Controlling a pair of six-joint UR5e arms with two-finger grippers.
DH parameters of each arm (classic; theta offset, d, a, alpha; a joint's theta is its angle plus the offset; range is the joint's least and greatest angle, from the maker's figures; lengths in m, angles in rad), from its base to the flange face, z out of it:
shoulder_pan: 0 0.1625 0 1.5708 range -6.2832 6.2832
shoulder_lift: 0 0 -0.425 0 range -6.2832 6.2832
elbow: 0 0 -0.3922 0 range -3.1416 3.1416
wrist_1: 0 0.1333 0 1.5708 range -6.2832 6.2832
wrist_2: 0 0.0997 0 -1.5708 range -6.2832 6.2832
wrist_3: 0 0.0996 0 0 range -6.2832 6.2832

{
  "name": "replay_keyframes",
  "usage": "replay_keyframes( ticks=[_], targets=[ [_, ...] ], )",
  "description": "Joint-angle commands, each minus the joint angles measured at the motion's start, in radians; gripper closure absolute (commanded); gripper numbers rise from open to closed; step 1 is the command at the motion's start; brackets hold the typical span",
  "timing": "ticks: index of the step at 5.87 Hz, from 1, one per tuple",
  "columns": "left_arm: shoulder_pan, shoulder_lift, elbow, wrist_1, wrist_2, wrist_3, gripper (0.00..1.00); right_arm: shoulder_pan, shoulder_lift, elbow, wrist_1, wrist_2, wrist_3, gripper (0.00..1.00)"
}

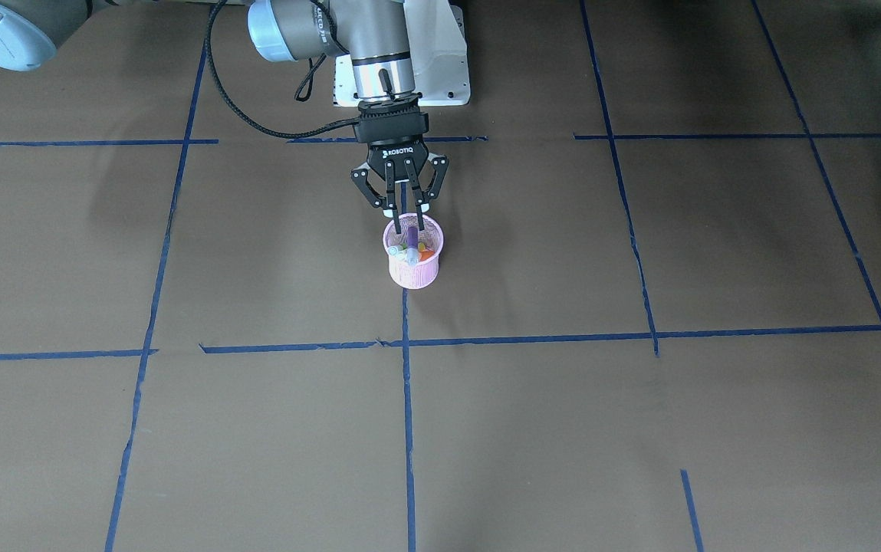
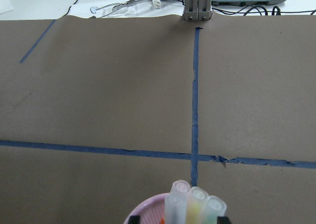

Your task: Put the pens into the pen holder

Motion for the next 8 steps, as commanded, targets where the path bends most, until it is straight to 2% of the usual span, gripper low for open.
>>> replay_keyframes(
  ticks=[1,2,3,4,5,6,8],
  targets=[
    [-0.008,0.001,0.005,0.0,-0.001,0.012,0.0,0.036,0.025,0.002,-0.007,0.016,-0.02,0.0],
    [-0.034,0.0,0.037,-0.002,-0.003,0.071,0.0,0.128,0.029,0.045,-0.099,0.183,-0.092,0.0],
    [-0.066,0.0,0.072,-0.002,-0.004,0.113,0.0,0.255,-0.026,0.133,-0.218,0.373,-0.188,0.0],
    [-0.104,0.0,0.107,-0.002,-0.006,0.172,0.0,0.376,-0.121,0.168,-0.222,0.555,-0.284,0.0],
    [-0.132,0.0,0.132,-0.003,-0.003,0.205,0.0,0.537,-0.219,0.182,-0.222,0.783,-0.4,0.0],
    [-0.152,0.0,0.133,-0.002,-0.004,0.225,0.0,0.666,-0.308,0.171,-0.228,0.943,-0.564,0.0],
    [-0.166,0.0,0.158,-0.003,-0.006,0.227,0.0,0.902,-0.478,0.072,-0.225,1.148,-0.935,0.0]
  ],
)
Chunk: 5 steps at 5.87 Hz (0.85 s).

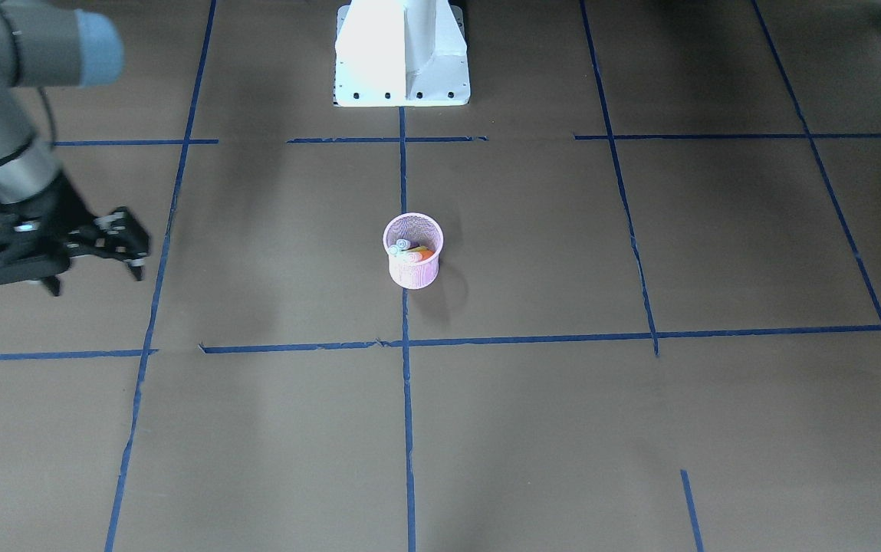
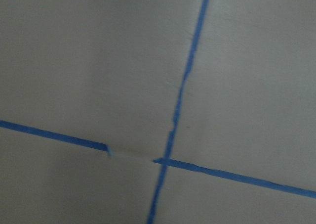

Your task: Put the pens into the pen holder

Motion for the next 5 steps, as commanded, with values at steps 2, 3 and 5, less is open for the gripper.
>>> replay_keyframes(
  ticks=[2,3,5],
  targets=[
    [-0.019,0.001,0.027,-0.001,0.0,0.003,0.0,0.306,-0.106,-0.268,0.006,0.175,-0.511,0.0],
    [-0.025,0.001,0.056,-0.01,-0.003,0.004,0.0,0.368,-0.134,-0.32,0.006,0.175,-0.625,0.0],
    [-0.034,0.0,0.065,-0.006,-0.002,0.004,0.0,0.503,-0.161,-0.377,0.002,0.179,-0.732,0.0]
  ],
)
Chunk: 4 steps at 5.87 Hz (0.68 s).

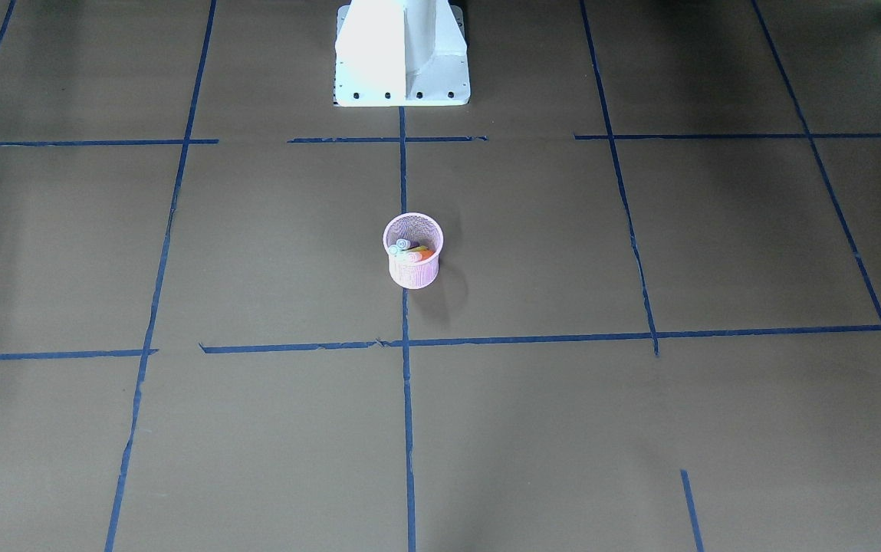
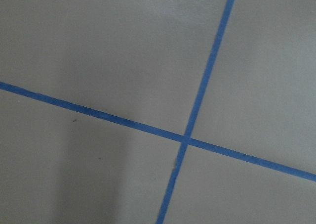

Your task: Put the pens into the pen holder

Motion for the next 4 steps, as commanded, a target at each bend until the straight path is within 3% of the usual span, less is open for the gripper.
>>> replay_keyframes(
  ticks=[1,4],
  targets=[
    [-0.003,-0.003,0.004,0.009,0.001,-0.003,0.0,0.098,-0.034,-0.039,-0.006,0.019,-0.072,0.0],
    [-0.004,-0.008,0.038,0.006,0.004,-0.014,0.0,0.1,-0.037,-0.04,-0.006,0.027,-0.077,0.0]
  ],
)
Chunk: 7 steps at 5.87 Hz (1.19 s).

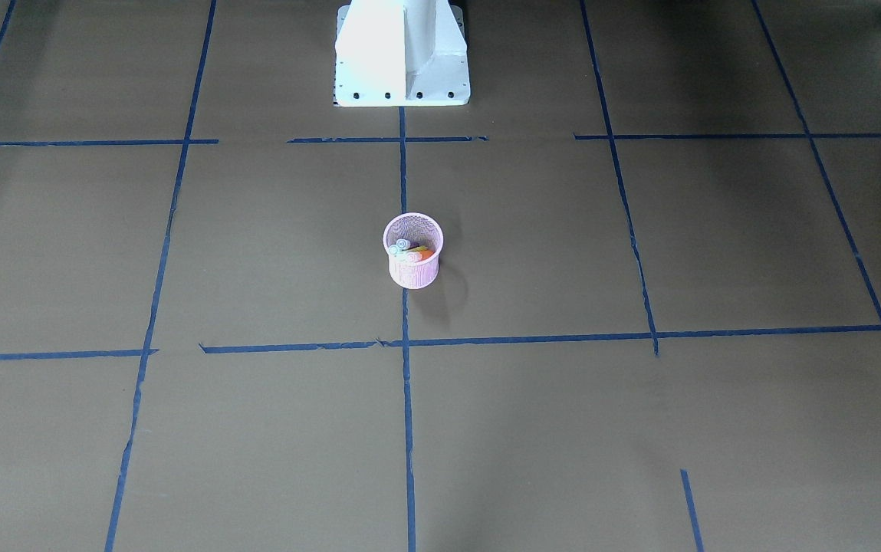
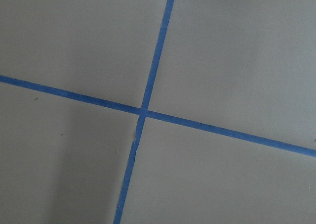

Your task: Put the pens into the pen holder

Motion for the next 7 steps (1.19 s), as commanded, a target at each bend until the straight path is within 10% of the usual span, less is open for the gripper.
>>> replay_keyframes(
  ticks=[1,4,7],
  targets=[
    [0.0,-0.002,0.018,-0.001,0.001,-0.001,0.0,0.001,-0.009,0.002,0.004,0.001,-0.001,0.0],
    [-0.008,0.204,-0.254,-0.002,0.076,-0.061,0.0,0.001,-0.044,0.02,0.014,0.003,-0.001,0.0],
    [-0.008,0.268,-0.292,-0.013,0.08,-0.061,0.0,0.007,-0.047,0.031,0.01,0.003,-0.001,0.0]
  ],
)
